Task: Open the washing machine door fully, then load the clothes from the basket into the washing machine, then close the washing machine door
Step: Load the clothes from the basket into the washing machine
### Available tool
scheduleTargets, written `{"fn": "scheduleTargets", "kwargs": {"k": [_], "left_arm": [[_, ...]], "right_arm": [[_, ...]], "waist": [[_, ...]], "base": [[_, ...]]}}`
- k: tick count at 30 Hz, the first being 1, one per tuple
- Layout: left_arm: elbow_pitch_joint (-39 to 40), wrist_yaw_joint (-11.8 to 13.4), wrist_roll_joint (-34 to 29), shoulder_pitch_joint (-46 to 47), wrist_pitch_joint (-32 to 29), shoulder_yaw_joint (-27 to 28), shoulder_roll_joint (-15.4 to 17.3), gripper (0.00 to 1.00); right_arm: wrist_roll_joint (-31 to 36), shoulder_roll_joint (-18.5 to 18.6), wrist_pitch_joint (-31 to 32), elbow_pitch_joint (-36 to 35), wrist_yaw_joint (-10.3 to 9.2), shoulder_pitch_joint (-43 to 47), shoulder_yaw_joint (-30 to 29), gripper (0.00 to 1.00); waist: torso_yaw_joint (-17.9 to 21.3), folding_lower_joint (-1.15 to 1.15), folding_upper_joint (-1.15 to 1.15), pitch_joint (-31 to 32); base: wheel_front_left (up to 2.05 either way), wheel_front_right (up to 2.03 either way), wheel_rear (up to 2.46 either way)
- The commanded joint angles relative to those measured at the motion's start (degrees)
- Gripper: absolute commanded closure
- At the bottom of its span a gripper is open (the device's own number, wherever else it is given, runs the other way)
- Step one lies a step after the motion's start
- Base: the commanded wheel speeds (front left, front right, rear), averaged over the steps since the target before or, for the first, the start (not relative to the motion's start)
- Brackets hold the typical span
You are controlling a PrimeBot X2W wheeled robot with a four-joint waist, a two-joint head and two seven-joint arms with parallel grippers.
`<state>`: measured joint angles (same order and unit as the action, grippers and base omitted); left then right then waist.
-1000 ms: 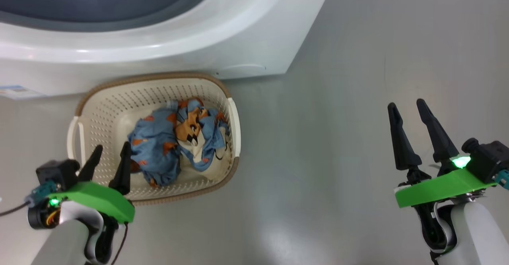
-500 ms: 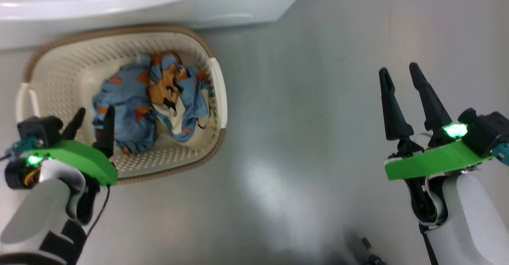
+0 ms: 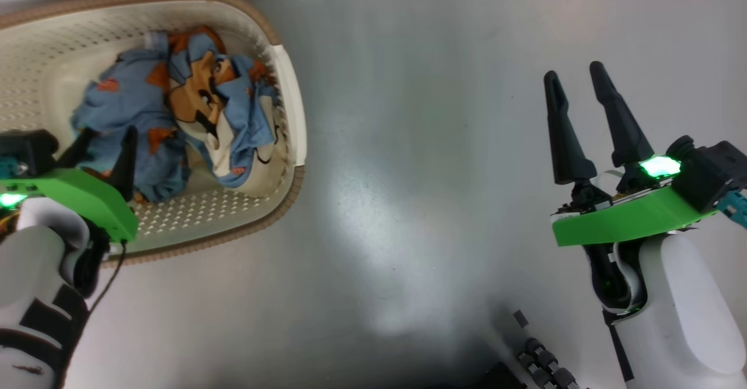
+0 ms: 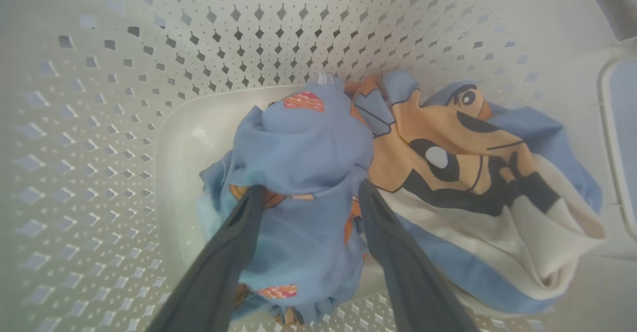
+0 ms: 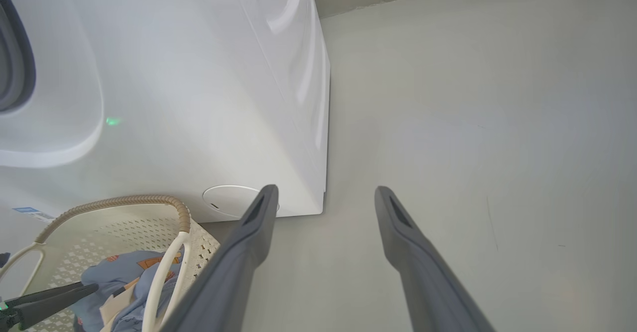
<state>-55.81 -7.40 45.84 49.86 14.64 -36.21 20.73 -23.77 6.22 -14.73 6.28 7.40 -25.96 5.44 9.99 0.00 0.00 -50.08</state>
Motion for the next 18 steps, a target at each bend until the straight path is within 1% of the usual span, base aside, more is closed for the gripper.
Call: {"fn": "scheduleTargets", "kwargs": {"k": [1, 14, 15, 16, 17, 18], "left_arm": [[-0.38, -0.09, 0.84, -0.03, 0.36, 0.61, 2.72, 0.00], [-7.47, -0.09, 5.12, 5.04, -0.87, -7.90, 4.30, 0.00], [-7.75, -0.09, 5.48, 5.25, -1.26, -8.46, 4.28, 0.22], [-8.03, -0.09, 5.86, 5.48, -1.51, -8.93, 4.33, 0.50], [-8.34, -0.09, 6.19, 5.69, -1.69, -9.39, 4.38, 0.73], [-8.56, -0.09, 6.60, 5.88, -1.83, -9.77, 4.36, 0.98]], "right_arm": [[0.51, -0.47, -0.27, -1.27, 0.09, 1.60, 1.57, 0.00], [0.19, -1.68, -0.27, -1.45, 0.09, 1.39, 2.51, 0.00], [0.19, -1.75, -0.27, -1.50, 0.09, 1.39, 2.60, 0.00], [0.20, -1.81, -0.27, -1.55, 0.09, 1.38, 2.67, 0.00], [0.22, -1.86, -0.27, -1.59, 0.09, 1.39, 2.72, 0.00], [0.25, -1.90, -0.27, -1.63, 0.09, 1.42, 2.71, 0.00]], "waist": [[0.86, 0.00, 0.00, -0.84], [2.78, 0.00, 0.00, -1.77], [2.91, 0.00, 0.00, -1.82], [3.02, 0.00, 0.00, -1.87], [3.10, 0.00, 0.00, -1.90], [3.15, 0.00, 0.00, -1.90]], "base": [[0.00, 0.00, 0.00], [0.00, 0.00, 0.00], [0.00, 0.00, 0.00], [0.00, 0.00, 0.00], [0.00, 0.00, 0.00], [0.00, 0.00, 0.00]]}}
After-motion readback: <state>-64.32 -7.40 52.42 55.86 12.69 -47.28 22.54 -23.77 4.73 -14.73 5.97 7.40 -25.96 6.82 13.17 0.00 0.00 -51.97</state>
